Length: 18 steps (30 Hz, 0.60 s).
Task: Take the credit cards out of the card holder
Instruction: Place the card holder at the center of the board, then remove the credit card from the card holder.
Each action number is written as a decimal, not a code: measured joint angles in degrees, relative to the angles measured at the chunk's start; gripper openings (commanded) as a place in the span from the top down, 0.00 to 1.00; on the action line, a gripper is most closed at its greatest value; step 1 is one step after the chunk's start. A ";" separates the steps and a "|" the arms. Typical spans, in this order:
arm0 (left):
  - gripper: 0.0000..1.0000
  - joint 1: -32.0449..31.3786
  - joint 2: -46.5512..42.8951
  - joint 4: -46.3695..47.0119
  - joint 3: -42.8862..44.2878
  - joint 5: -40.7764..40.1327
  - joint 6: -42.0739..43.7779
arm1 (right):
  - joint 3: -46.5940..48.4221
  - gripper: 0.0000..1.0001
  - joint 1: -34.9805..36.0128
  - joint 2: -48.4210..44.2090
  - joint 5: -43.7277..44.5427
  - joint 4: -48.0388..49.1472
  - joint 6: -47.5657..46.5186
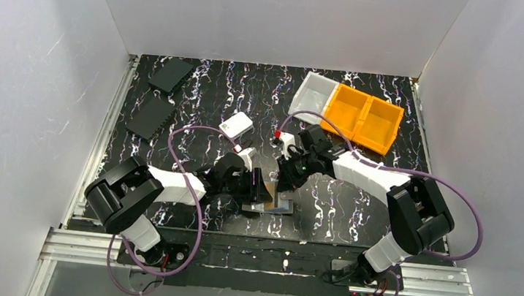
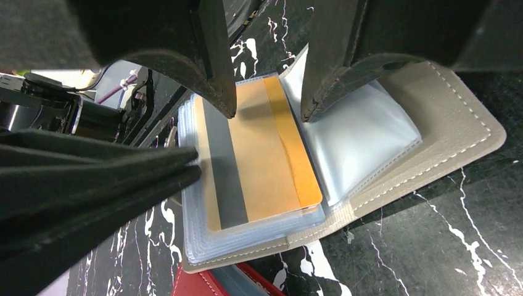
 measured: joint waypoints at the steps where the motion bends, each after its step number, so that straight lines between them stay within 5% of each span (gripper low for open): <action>1: 0.58 0.00 -0.15 -0.02 -0.11 -0.02 -0.04 | -0.26 0.82 0.00 0.00 1.22 -0.09 -0.02; 18: 0.58 0.17 -1.55 4.28 -2.64 0.09 -3.98 | -4.52 0.68 -1.77 -0.83 3.06 2.10 2.10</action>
